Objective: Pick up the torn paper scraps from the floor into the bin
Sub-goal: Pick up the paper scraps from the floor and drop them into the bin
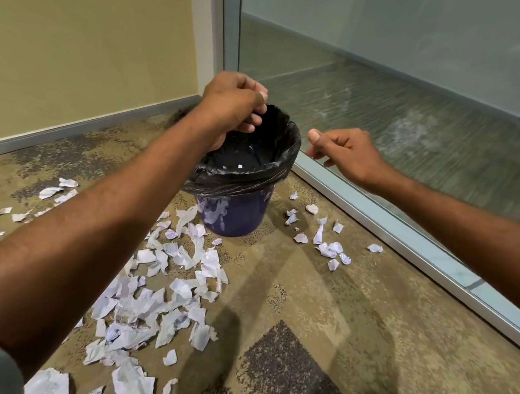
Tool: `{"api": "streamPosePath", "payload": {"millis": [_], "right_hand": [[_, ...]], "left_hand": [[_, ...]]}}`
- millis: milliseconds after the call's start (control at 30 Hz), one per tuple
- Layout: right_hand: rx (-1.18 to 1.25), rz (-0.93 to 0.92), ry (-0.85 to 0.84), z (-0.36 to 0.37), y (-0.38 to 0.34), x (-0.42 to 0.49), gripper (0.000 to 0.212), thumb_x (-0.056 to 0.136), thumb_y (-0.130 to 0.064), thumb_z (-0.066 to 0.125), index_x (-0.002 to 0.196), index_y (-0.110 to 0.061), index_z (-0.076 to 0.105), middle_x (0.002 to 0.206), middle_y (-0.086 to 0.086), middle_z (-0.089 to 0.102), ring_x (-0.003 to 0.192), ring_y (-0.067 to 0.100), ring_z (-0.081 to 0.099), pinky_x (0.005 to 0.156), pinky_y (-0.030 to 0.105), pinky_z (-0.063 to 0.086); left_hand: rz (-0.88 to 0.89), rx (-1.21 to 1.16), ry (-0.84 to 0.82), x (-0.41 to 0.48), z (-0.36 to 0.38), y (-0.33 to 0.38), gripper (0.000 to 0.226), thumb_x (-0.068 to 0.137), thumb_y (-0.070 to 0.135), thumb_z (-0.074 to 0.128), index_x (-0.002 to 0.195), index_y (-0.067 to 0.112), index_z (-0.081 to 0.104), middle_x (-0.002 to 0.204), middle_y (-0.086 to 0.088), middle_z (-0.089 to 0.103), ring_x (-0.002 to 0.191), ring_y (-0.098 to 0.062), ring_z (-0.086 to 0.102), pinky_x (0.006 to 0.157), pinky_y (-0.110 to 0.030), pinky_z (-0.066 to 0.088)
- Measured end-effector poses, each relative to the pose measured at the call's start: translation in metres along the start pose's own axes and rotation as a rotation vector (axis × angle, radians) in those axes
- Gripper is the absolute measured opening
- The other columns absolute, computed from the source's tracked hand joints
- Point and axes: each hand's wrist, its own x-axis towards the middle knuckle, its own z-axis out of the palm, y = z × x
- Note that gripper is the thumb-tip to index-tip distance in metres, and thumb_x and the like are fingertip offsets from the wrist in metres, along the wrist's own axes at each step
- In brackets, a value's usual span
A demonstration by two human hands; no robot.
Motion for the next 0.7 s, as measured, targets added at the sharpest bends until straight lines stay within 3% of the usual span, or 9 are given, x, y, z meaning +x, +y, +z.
{"api": "streamPosePath", "payload": {"millis": [133,267,400,467,533,600,700], "right_hand": [[-0.04,0.13,-0.03,-0.016,0.04,-0.009,0.047,0.099,-0.061,0.065,0.088,-0.018,0.081,0.088,0.002,0.081,0.084,0.015,0.076,0.077,0.039,0.064],[-0.095,0.276,-0.065,-0.028,0.097,-0.022,0.039,0.096,-0.048,0.076,0.084,-0.012,0.077,0.083,0.012,0.077,0.075,0.019,0.068,0.071,0.039,0.059],[-0.235,0.407,-0.103,-0.035,0.158,-0.04,0.017,0.094,-0.029,0.082,0.084,-0.015,0.077,0.073,-0.002,0.074,0.07,0.016,0.065,0.073,0.039,0.058],[-0.317,0.429,-0.146,-0.036,0.183,-0.053,0.01,0.092,-0.016,0.082,0.083,-0.017,0.077,0.073,-0.004,0.073,0.068,0.015,0.064,0.068,0.027,0.051],[-0.416,0.419,-0.179,-0.038,0.204,-0.066,0.011,0.09,-0.009,0.077,0.084,-0.018,0.077,0.079,-0.002,0.077,0.075,0.017,0.07,0.066,0.02,0.047],[-0.475,0.424,-0.211,-0.039,0.223,-0.077,0.01,0.088,-0.007,0.074,0.089,-0.016,0.078,0.088,-0.001,0.08,0.086,0.019,0.072,0.073,0.023,0.05],[-0.526,0.449,-0.294,-0.031,0.25,-0.09,0.014,0.084,-0.008,0.083,0.095,-0.014,0.077,0.092,-0.004,0.075,0.093,0.02,0.07,0.076,0.022,0.046]], "left_hand": [[0.044,-0.007,-0.143,-0.014,0.039,0.0,0.014,0.098,0.007,0.066,0.111,0.005,0.072,0.087,-0.01,0.076,0.069,-0.018,0.069,0.063,-0.032,0.061],[0.034,-0.001,-0.286,-0.022,0.095,-0.018,0.012,0.098,0.004,0.065,0.107,0.005,0.072,0.086,-0.013,0.076,0.069,-0.02,0.069,0.058,-0.029,0.058],[-0.033,0.069,-0.415,-0.022,0.15,-0.061,0.012,0.095,0.001,0.065,0.1,0.009,0.072,0.079,-0.008,0.074,0.066,-0.019,0.069,0.057,-0.031,0.057],[-0.085,0.14,-0.425,-0.019,0.173,-0.088,0.012,0.094,0.0,0.066,0.102,0.006,0.072,0.082,-0.009,0.073,0.067,-0.02,0.068,0.054,-0.031,0.057],[-0.105,0.264,-0.414,-0.014,0.19,-0.115,0.015,0.091,0.003,0.071,0.103,0.011,0.075,0.091,-0.007,0.076,0.074,-0.022,0.072,0.065,-0.037,0.065],[-0.116,0.389,-0.381,-0.01,0.199,-0.142,0.02,0.087,0.009,0.075,0.102,0.023,0.075,0.098,-0.001,0.077,0.085,-0.02,0.074,0.075,-0.032,0.063],[-0.13,0.469,-0.333,-0.008,0.205,-0.175,0.028,0.086,0.012,0.07,0.109,0.028,0.072,0.107,0.0,0.074,0.091,-0.02,0.068,0.073,-0.027,0.051]]}}
